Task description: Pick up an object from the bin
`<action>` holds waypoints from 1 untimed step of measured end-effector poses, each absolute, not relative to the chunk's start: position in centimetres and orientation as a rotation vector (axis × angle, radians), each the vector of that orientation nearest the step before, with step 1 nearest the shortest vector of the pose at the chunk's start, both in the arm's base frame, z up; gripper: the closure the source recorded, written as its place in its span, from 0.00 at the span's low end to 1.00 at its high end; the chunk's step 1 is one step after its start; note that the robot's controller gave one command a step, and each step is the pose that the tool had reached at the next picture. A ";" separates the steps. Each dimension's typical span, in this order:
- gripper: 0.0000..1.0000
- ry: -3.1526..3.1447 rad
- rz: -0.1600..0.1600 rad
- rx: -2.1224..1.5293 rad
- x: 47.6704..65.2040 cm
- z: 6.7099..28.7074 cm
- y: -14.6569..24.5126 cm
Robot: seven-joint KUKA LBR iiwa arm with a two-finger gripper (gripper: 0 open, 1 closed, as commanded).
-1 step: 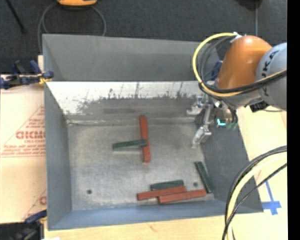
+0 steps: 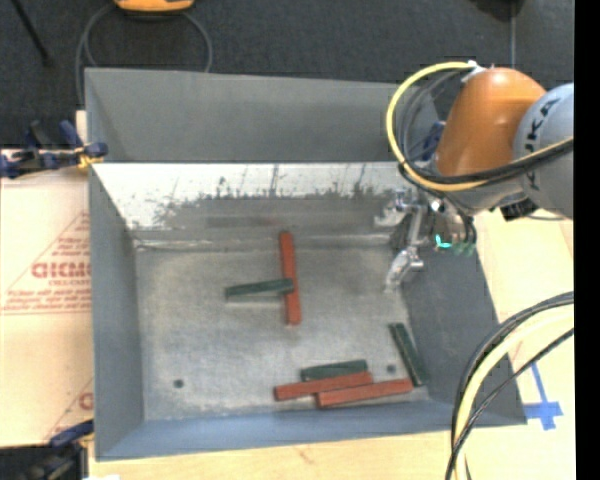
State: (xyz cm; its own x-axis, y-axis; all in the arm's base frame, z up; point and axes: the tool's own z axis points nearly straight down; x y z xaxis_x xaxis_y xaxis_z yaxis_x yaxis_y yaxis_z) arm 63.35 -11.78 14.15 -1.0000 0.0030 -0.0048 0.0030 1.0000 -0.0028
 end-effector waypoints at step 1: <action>0.00 3.136 -0.005 -0.002 63.0 14.2 -11.6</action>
Offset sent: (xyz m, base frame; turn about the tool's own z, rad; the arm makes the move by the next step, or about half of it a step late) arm -0.0161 0.0119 -0.0337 -0.0878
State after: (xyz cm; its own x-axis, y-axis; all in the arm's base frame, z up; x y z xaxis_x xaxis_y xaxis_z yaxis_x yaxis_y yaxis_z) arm 63.01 -11.64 14.17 -1.0000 -0.0011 -0.0059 -0.0011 1.0000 -0.0033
